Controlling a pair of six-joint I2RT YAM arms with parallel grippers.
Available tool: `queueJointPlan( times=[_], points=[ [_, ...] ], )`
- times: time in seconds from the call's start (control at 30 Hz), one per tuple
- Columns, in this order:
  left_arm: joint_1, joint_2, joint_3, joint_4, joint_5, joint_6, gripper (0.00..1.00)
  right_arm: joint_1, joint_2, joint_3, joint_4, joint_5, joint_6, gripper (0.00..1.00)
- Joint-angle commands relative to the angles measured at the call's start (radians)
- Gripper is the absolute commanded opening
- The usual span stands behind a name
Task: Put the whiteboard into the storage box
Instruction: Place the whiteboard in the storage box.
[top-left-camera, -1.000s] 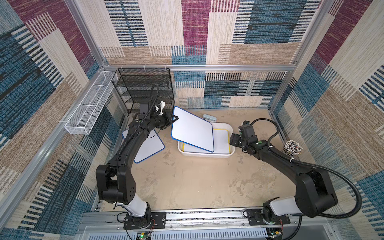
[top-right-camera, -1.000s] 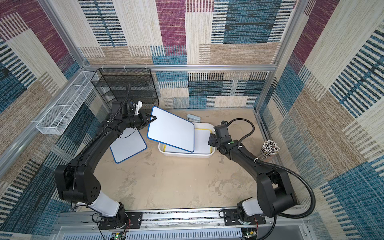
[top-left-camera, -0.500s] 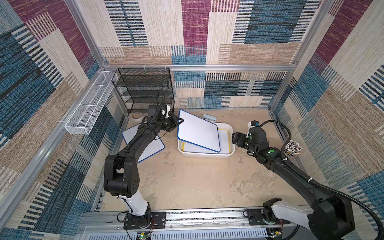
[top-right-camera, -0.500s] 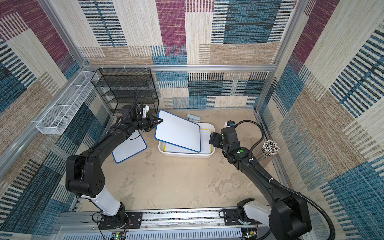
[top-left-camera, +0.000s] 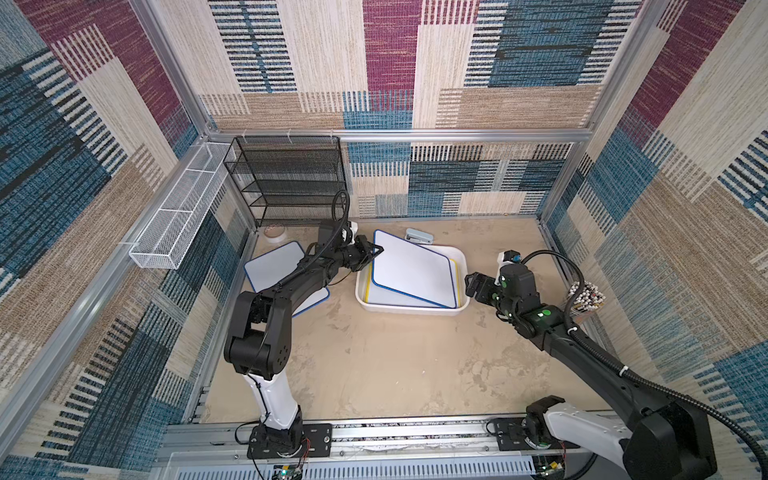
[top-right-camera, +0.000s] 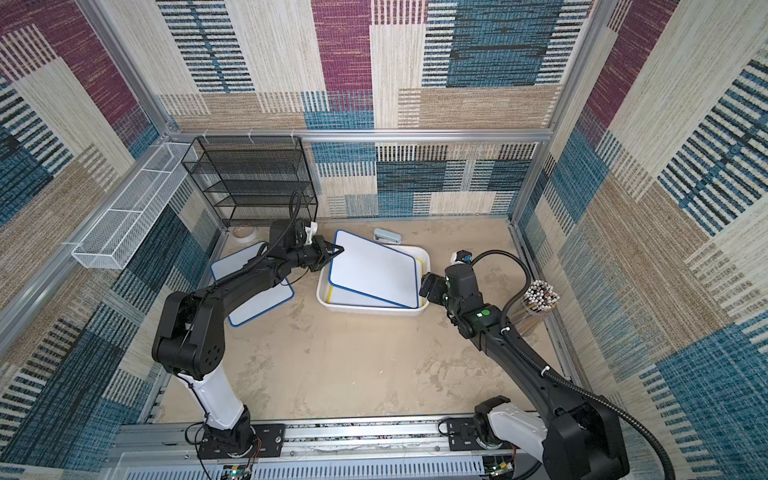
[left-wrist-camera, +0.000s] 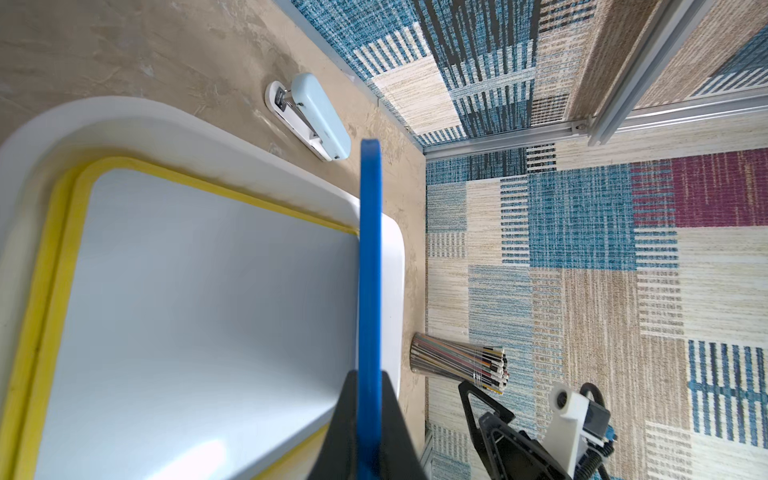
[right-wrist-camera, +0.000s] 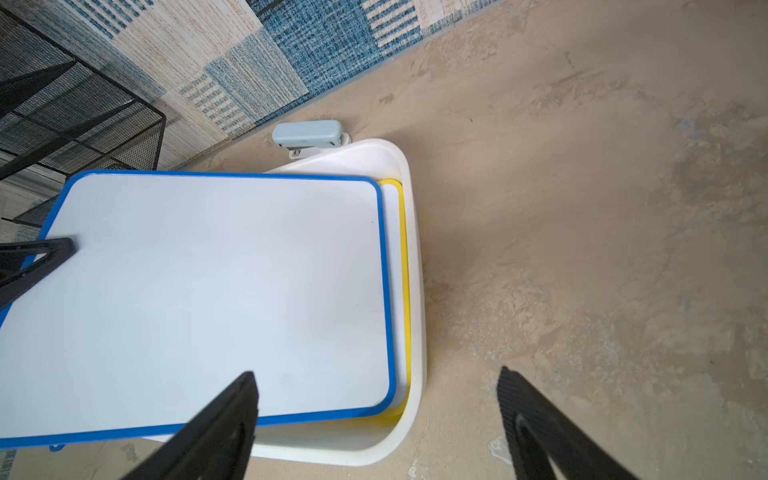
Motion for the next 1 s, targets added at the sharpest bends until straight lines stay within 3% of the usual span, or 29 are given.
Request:
queueJointPlan(
  times=[0.0, 0.27, 0.57, 0.73, 0.97],
  points=[
    [0.0, 0.02, 0.006, 0.11, 0.052, -0.022, 0.0, 0.0, -0.013, -0.013, 0.033, -0.002, 0.009, 0.92],
    [0.015, 0.081, 0.029, 0.07, 0.105, 0.052, 0.15, 0.0, -0.043, -0.04, 0.046, 0.003, 0.011, 0.93],
    [0.052, 0.122, 0.026, 0.072, 0.143, 0.1, 0.51, -0.001, -0.046, -0.044, 0.044, 0.007, 0.005, 0.94],
    [0.055, 0.141, 0.068, -0.031, 0.129, 0.157, 0.58, -0.001, -0.041, -0.044, 0.048, 0.003, 0.006, 0.95],
    [0.059, 0.164, 0.137, -0.214, 0.071, 0.242, 0.6, -0.001, -0.045, -0.049, 0.043, 0.014, 0.0, 0.95]
  ],
)
